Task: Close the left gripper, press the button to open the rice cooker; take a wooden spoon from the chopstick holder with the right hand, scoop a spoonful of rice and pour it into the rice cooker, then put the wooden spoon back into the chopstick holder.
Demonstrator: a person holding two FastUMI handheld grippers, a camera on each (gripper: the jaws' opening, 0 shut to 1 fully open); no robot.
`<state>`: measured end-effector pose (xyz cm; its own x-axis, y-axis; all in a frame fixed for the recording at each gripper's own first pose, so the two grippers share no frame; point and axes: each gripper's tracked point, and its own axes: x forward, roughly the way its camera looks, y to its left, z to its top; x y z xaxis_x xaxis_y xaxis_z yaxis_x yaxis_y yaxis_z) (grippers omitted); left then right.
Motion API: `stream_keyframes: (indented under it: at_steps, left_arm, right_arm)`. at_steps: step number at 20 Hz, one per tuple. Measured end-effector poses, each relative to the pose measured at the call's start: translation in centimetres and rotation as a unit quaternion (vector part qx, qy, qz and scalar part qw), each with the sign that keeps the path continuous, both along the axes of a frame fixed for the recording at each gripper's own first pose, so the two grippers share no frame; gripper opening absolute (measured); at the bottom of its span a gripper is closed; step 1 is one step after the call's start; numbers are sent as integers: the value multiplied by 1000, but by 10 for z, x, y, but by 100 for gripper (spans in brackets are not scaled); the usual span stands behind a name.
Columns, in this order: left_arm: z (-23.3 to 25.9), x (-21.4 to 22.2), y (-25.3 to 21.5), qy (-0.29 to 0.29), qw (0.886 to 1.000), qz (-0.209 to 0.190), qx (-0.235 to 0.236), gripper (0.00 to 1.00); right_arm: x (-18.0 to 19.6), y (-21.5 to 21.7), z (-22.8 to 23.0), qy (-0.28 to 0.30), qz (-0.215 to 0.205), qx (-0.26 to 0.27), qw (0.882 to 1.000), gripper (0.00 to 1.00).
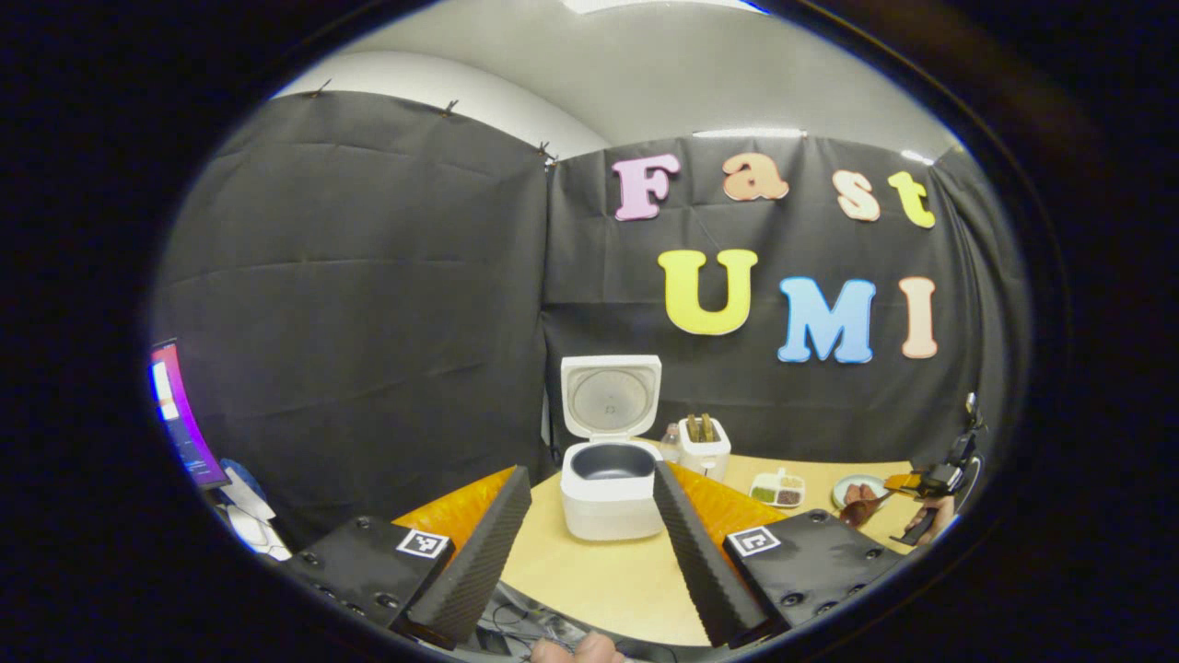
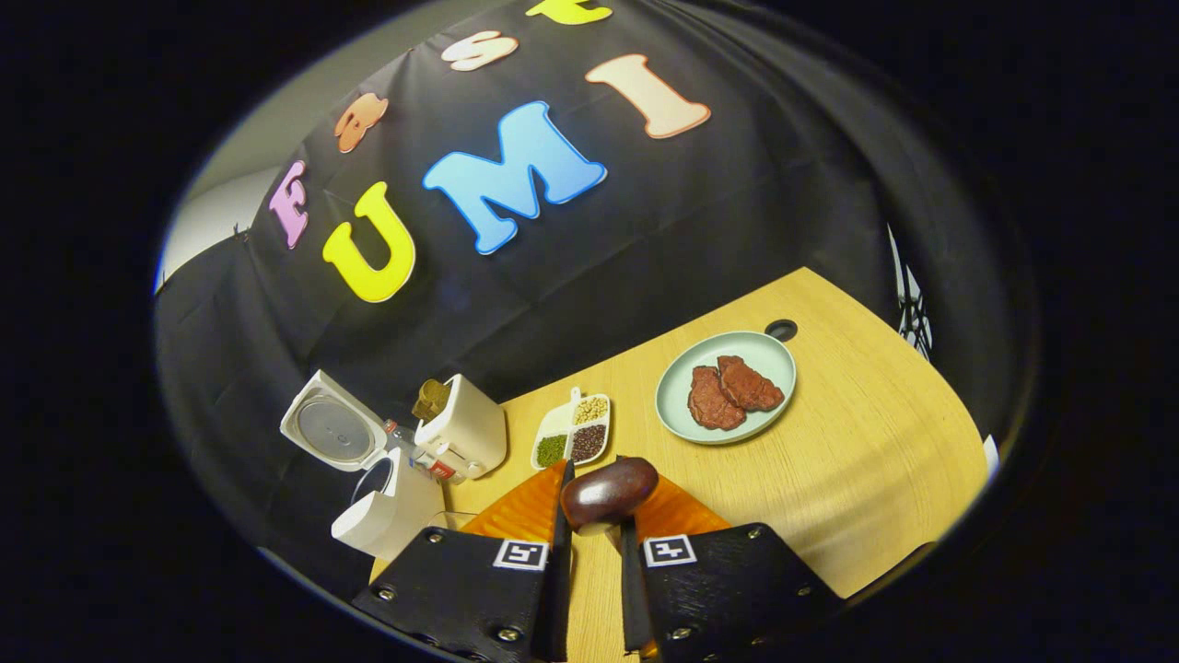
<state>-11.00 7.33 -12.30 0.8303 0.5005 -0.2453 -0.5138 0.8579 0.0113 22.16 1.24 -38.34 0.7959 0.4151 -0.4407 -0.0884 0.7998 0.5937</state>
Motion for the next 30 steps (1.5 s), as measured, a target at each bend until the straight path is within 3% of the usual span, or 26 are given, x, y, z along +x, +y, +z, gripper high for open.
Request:
stream_keyframes:
  at_steps: [5,9,13,19,25,30]
  left_arm:
    - [22,-36,38,-50,998,-21,-8,92]
    - [21,-59,59,-71,996,-53,-23,92]
    - [25,-67,76,-79,994,-68,-25,92]
    - [8,-51,109,-50,998,-39,-18,92]
    - [-12,-19,142,-3,1000,10,0,96]
    - [-39,1,149,31,999,39,-12,93]
  right_arm:
    - [-34,21,75,-32,-4,-9,999,23]
    - [-73,62,127,-64,5,-11,998,23]
    - [-98,123,139,-71,44,-23,996,23]
    - [-75,200,85,-49,104,-59,992,23]
    - [-21,243,0,-17,139,-90,986,23]
    - [-9,270,-55,18,177,-106,978,23]
